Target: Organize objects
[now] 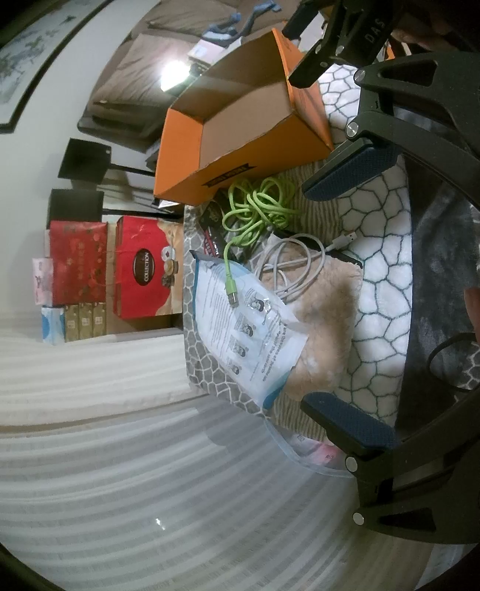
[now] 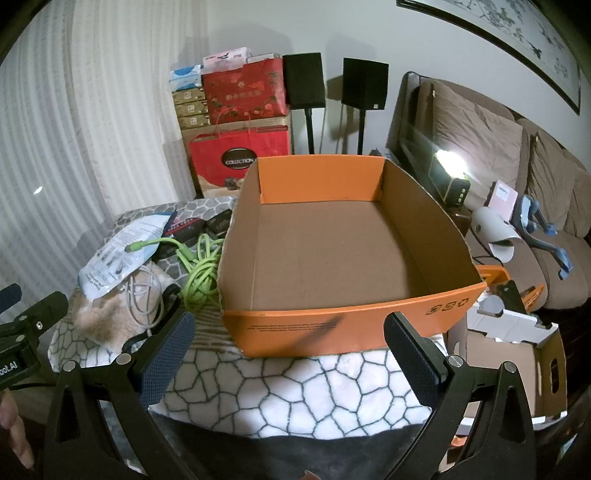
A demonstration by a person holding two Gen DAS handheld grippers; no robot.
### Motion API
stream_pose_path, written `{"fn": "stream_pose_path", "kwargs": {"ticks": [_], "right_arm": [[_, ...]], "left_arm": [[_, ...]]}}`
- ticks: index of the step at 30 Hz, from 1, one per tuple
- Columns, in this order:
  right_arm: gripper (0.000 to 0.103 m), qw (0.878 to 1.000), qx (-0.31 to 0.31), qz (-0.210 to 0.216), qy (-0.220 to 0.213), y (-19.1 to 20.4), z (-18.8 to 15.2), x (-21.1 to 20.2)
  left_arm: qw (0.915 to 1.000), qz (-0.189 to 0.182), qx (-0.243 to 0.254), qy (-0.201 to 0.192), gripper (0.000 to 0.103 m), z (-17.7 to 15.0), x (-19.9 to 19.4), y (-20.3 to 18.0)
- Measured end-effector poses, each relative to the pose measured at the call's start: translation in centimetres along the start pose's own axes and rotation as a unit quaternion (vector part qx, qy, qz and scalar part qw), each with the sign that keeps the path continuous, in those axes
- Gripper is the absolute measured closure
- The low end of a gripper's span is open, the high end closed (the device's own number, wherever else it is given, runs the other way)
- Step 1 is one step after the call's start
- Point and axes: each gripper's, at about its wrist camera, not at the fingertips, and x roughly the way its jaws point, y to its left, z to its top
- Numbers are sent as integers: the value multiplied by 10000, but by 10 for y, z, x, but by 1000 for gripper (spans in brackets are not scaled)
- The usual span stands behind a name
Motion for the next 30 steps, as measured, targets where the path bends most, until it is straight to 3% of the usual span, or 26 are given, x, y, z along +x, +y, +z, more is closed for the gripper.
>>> {"fn": "stream_pose_path", "kwargs": {"ticks": [30], "right_arm": [[0,10000,5,-3,-11,1,0,0]], "left_arm": [[10000,-37,20,48,0,-5,3,-7]]}}
